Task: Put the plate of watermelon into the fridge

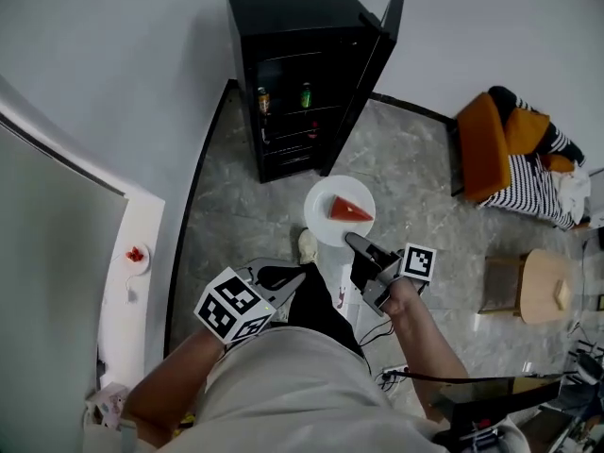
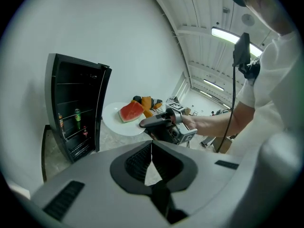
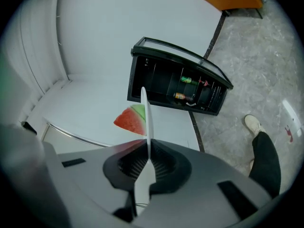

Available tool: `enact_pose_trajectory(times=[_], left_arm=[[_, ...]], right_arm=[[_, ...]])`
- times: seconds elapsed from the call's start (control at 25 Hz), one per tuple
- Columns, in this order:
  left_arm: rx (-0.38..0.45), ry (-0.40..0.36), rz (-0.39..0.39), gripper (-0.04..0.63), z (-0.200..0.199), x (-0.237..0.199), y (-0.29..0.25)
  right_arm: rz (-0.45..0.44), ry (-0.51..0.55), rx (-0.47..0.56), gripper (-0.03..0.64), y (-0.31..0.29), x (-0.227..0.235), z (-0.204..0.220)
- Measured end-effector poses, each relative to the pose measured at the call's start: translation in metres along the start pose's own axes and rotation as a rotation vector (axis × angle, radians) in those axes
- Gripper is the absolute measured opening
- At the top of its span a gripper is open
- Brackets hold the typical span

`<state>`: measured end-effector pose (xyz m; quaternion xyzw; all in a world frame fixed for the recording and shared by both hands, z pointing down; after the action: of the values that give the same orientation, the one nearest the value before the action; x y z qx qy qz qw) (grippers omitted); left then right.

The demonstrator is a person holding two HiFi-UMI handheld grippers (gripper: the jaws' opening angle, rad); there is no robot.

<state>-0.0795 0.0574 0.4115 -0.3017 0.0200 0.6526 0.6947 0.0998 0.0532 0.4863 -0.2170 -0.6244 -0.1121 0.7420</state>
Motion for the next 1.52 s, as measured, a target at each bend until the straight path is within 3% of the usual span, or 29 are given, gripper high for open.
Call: enact_pose_trajectory(times=[0.08,0.24,0.56,0.88,1.52], left_arm=[[0.005,0.001,-0.020,0.014,-0.009,-0.016,-0.002],[0.020,-0.013,-0.050,0.014,-0.020,-0.005,0.000],[0.004,0.017,-0.101,0.014,-0.093,-0.099,-0.054],[0.009,0.056,-0.147,0.014,-0.145,-0.149,-0.092],[0.009,0.063,-0.222,0.014,-0.168,-0.206,-0.120]], right_arm=[[-0.003,0.012,-0.005,0.023,-0.023,0.003,-0.018],[-0.013,0.044,-0.017,0.023,-0.037,-0.004,-0.029],[0.012,0.022,-0.064,0.023,-0.156,0.021,-0.132],[0.052,0.014,-0.119,0.023,-0.244,0.051,-0.200],[0.100,-0.054,-0.142,0.023,-0.376,0.099,-0.247]])
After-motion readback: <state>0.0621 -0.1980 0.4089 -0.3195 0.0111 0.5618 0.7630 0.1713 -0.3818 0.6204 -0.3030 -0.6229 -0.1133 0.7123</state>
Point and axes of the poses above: the fingertips, and each gripper's own axes: y backward along the fingers, x to its right, z out of its underside, the point moved 4 cm from there along y, backward along the fingers, and after that the axes turned 7 degrees about x, right-handed, at the moved point
